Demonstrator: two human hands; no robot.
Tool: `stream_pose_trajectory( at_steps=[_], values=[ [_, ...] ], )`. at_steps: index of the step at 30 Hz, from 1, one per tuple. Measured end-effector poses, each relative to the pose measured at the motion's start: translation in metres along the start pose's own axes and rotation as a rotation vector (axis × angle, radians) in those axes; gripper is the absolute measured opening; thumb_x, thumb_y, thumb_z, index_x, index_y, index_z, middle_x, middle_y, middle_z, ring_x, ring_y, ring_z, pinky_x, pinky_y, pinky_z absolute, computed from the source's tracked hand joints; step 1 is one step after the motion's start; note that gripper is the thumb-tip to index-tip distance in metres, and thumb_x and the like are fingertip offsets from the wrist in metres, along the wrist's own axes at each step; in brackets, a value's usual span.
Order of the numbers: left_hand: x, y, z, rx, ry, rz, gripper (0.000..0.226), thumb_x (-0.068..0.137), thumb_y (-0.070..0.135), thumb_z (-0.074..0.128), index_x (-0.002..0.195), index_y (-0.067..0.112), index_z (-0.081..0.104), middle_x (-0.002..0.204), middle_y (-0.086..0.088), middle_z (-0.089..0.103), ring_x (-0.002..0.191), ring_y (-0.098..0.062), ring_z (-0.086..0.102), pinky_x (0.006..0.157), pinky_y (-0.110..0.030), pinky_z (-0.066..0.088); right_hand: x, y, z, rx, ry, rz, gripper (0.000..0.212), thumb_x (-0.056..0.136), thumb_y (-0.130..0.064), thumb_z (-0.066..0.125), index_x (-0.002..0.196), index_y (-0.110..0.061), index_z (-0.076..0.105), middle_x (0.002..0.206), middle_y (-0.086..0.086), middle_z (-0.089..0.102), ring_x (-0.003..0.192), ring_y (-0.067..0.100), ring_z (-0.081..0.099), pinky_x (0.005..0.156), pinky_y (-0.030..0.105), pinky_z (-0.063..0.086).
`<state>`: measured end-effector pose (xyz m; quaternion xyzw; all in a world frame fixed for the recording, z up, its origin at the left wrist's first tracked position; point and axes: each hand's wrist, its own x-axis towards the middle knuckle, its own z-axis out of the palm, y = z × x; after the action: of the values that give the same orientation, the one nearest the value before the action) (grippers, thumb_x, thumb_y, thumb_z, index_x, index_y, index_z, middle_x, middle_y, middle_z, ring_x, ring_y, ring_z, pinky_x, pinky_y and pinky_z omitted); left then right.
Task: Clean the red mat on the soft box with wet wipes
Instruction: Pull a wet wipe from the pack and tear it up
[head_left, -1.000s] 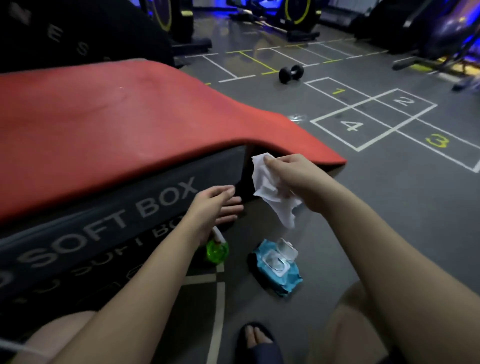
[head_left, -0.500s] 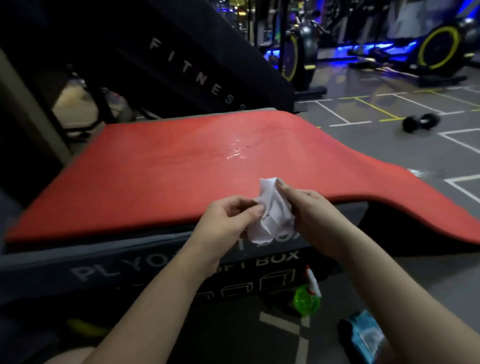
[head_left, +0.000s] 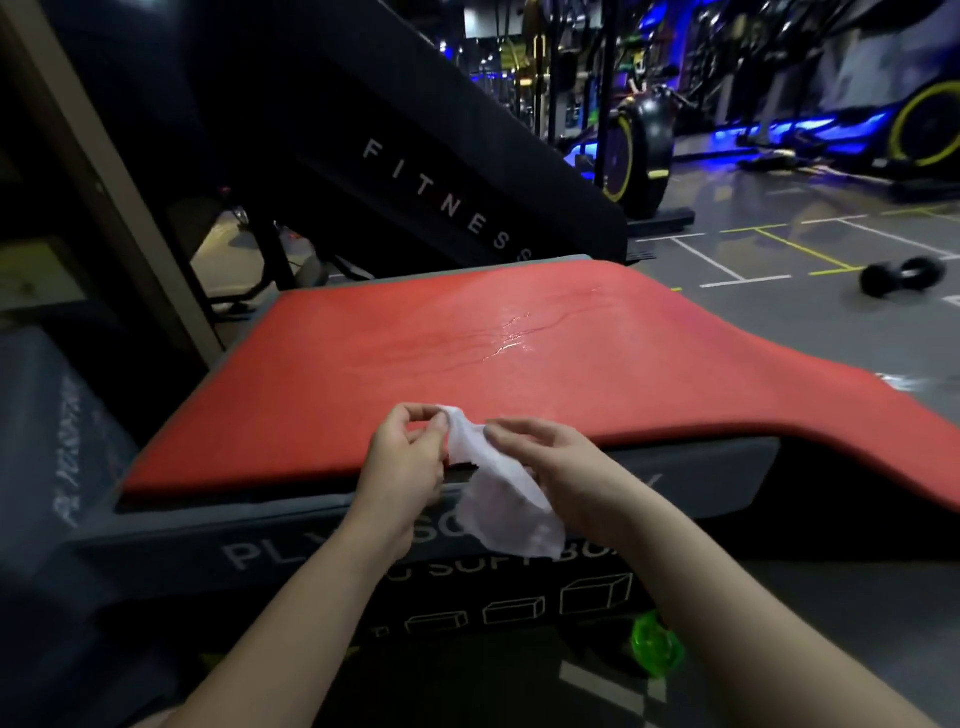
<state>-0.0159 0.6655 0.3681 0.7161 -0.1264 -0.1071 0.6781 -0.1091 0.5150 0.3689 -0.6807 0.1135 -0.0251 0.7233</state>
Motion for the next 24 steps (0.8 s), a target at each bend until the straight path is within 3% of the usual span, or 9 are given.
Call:
stream_pose_trajectory(
  at_steps=[3, 7, 11, 13, 15, 17, 19, 22, 24],
  values=[
    [0.009, 0.023, 0.004, 0.051, -0.014, 0.102, 0.009, 0.102, 0.016, 0.060, 0.094, 0.017, 0.065, 0.049, 0.017, 0.051, 0.045, 0.000, 0.042, 0.047, -0.021, 0.032, -0.003, -0.005, 0.004, -0.131, -0.010, -0.090, 0.059, 0.072, -0.042, 0.085, 0.125, -0.032, 0.062, 0.114, 0.000, 0.071, 0.107, 0.013, 0.067, 0.097, 0.034, 0.052],
    [0.030, 0.052, 0.020, 0.183, -0.196, 0.119, 0.009, 0.100, 0.016, 0.063, 0.097, 0.016, 0.071, 0.066, 0.009, 0.060, 0.052, -0.008, 0.048, 0.044, -0.020, 0.034, -0.005, -0.012, 0.009, -0.104, 0.052, -0.182, 0.030, 0.079, -0.017, 0.082, 0.105, -0.009, 0.070, 0.091, 0.001, 0.073, 0.081, 0.016, 0.068, 0.073, 0.030, 0.053],
    [0.049, 0.060, 0.045, 0.107, -0.271, 0.039, 0.021, 0.099, 0.023, 0.065, 0.106, 0.004, 0.070, 0.073, 0.001, 0.061, 0.051, -0.009, 0.049, 0.045, -0.021, 0.033, -0.005, -0.017, 0.003, 0.124, 0.241, -0.113, 0.034, 0.089, -0.031, 0.070, 0.102, 0.001, 0.070, 0.095, 0.020, 0.073, 0.087, 0.034, 0.070, 0.084, 0.050, 0.055],
    [0.054, 0.053, 0.048, 0.004, -0.234, 0.074, 0.022, 0.101, 0.030, 0.063, 0.111, 0.011, 0.069, 0.080, -0.001, 0.061, 0.053, -0.009, 0.050, 0.047, -0.022, 0.035, -0.008, -0.020, -0.003, 0.264, 0.265, -0.089, 0.036, 0.092, -0.036, 0.065, 0.108, -0.004, 0.071, 0.104, 0.018, 0.073, 0.093, 0.030, 0.070, 0.088, 0.046, 0.054],
    [0.053, 0.039, 0.052, 0.063, -0.254, 0.179, 0.024, 0.104, 0.035, 0.054, 0.112, 0.018, 0.069, 0.084, -0.001, 0.062, 0.059, -0.010, 0.051, 0.049, -0.023, 0.038, -0.011, -0.024, -0.006, 0.330, 0.239, -0.082, 0.033, 0.095, -0.038, 0.060, 0.113, -0.012, 0.071, 0.112, 0.007, 0.072, 0.099, 0.017, 0.069, 0.092, 0.037, 0.053],
    [0.043, 0.025, 0.057, 0.151, -0.351, 0.223, 0.030, 0.107, 0.036, 0.045, 0.106, 0.017, 0.068, 0.085, -0.005, 0.064, 0.065, -0.014, 0.054, 0.051, -0.026, 0.041, -0.011, -0.027, -0.008, 0.331, 0.221, -0.076, 0.031, 0.099, -0.037, 0.054, 0.118, -0.016, 0.065, 0.116, -0.002, 0.069, 0.101, 0.008, 0.067, 0.100, 0.039, 0.049],
    [0.025, 0.024, 0.064, 0.117, -0.437, 0.174, 0.042, 0.111, 0.037, 0.036, 0.097, 0.012, 0.067, 0.084, -0.009, 0.066, 0.068, -0.018, 0.058, 0.055, -0.029, 0.044, -0.016, -0.030, -0.007, 0.413, 0.213, -0.078, 0.033, 0.097, -0.039, 0.057, 0.116, -0.013, 0.065, 0.110, 0.006, 0.070, 0.096, 0.020, 0.067, 0.091, 0.043, 0.053],
    [-0.003, 0.025, 0.055, -0.065, -0.506, 0.019, 0.068, 0.107, 0.058, 0.025, 0.103, 0.011, 0.073, 0.095, -0.008, 0.072, 0.084, -0.025, 0.067, 0.069, -0.035, 0.054, -0.023, -0.035, -0.014, 0.485, 0.206, -0.097, 0.036, 0.096, -0.043, 0.056, 0.107, -0.011, 0.068, 0.105, 0.016, 0.069, 0.095, 0.031, 0.066, 0.084, 0.046, 0.054],
    [-0.015, 0.022, 0.036, -0.106, -0.562, -0.064, 0.068, 0.101, 0.063, 0.031, 0.103, 0.010, 0.074, 0.092, -0.010, 0.072, 0.083, -0.026, 0.067, 0.067, -0.034, 0.052, -0.029, -0.036, -0.021, 0.463, 0.140, -0.123, 0.042, 0.097, -0.046, 0.054, 0.112, -0.010, 0.068, 0.102, 0.021, 0.067, 0.093, 0.034, 0.067, 0.084, 0.048, 0.054]
  ],
)
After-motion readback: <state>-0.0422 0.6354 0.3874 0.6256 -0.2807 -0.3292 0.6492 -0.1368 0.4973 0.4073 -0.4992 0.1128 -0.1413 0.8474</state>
